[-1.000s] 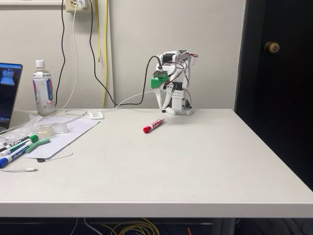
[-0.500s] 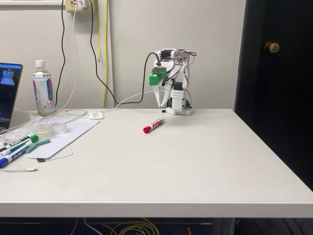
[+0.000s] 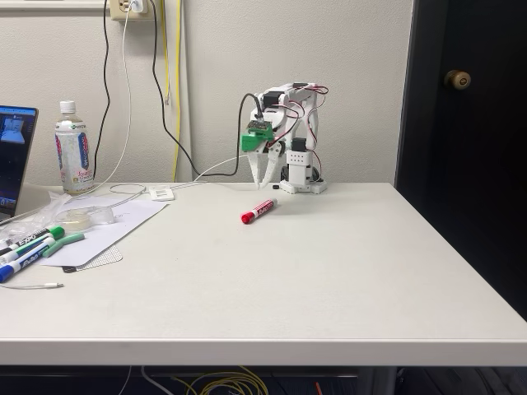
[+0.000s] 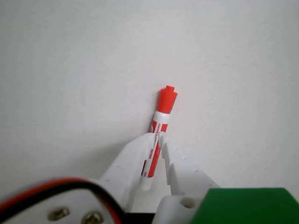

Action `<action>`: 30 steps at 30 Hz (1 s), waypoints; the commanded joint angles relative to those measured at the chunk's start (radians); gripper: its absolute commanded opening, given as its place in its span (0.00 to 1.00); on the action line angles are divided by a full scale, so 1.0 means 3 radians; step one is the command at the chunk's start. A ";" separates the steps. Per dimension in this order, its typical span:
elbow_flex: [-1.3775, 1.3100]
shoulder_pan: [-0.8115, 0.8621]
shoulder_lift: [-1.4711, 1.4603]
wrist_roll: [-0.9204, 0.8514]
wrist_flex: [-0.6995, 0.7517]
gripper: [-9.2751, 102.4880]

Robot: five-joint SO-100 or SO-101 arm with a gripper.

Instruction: Pick up the red marker.

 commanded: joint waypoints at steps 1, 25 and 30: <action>-0.0153 0.0000 0.0026 -0.0020 0.0000 0.08; -0.0159 0.0031 0.0041 -0.0015 0.0077 0.27; -0.0159 0.0015 0.0036 -0.0010 0.0051 0.27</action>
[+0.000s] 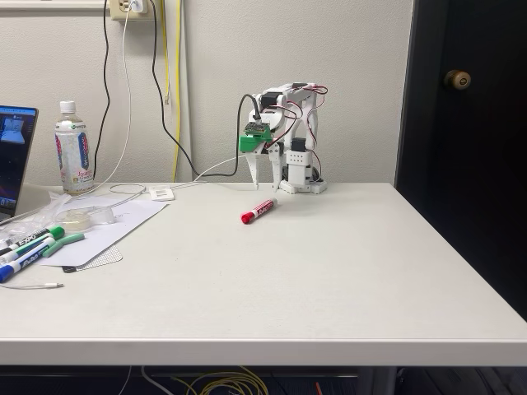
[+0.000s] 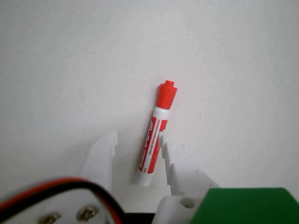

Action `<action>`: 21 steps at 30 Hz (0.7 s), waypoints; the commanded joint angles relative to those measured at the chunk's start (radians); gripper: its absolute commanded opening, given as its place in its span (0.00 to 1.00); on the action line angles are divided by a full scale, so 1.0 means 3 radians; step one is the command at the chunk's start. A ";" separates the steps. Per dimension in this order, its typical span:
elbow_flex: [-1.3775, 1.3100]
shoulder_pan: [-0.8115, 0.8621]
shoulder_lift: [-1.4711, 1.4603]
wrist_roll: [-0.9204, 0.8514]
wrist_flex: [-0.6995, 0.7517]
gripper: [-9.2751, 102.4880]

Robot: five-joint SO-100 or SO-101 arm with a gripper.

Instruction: Pick up the red marker.

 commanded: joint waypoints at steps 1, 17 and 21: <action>-0.0159 0.0000 0.0031 -0.0005 -0.0026 0.27; -0.0159 -0.0215 0.0000 -0.0005 -0.0056 0.27; -0.0159 -0.0256 0.0015 0.0010 -0.0046 0.27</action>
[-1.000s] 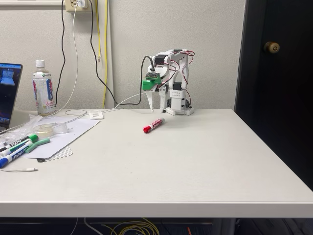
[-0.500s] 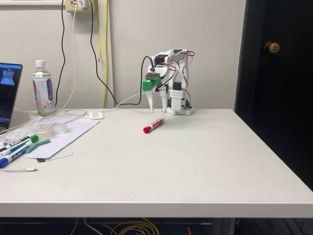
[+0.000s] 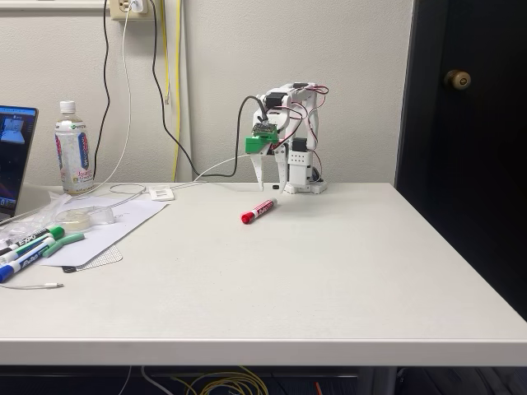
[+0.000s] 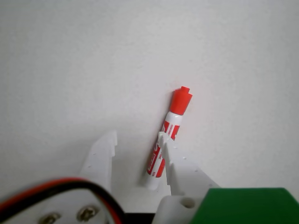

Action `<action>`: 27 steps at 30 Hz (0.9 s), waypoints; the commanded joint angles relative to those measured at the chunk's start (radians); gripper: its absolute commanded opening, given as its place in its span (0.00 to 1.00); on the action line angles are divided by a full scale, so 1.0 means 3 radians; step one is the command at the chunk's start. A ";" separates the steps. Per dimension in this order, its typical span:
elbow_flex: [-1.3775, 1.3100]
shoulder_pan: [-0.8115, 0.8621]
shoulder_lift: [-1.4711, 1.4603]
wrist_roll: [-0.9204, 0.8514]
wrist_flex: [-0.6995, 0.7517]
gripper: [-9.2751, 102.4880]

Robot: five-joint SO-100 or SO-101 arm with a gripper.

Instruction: Pick up the red marker.

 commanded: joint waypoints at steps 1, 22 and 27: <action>-0.0159 -0.0026 0.0036 0.0010 -0.0020 0.27; -0.0128 0.0675 0.0026 -0.0890 -0.0138 0.32; -0.0118 0.0798 0.0026 -0.1319 -0.0230 0.31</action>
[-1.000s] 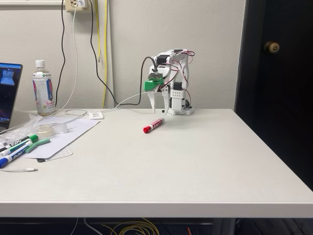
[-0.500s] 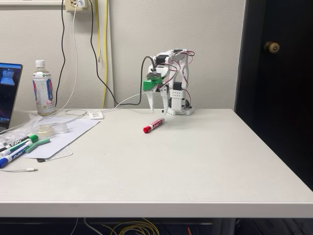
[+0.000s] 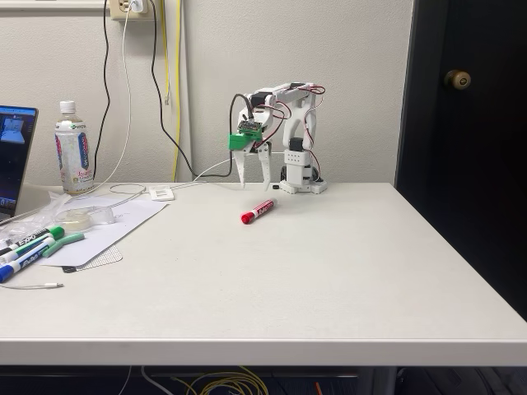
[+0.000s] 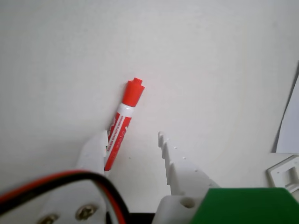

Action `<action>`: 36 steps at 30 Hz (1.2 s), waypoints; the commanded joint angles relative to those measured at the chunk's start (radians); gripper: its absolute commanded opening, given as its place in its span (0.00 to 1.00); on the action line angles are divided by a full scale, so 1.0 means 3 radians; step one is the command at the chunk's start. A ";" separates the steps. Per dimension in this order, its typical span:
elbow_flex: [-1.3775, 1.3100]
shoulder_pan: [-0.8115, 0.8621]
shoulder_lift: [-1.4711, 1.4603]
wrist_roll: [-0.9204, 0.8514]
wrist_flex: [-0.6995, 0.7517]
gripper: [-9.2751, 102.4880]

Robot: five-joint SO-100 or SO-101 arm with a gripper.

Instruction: Pick up the red marker.

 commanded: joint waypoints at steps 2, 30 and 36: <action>-0.0118 0.0092 0.0026 -0.0337 -0.0102 0.31; 0.0046 0.0072 0.0051 0.1258 -0.0281 0.25; 0.0061 0.0066 0.0077 0.1391 -0.0322 0.24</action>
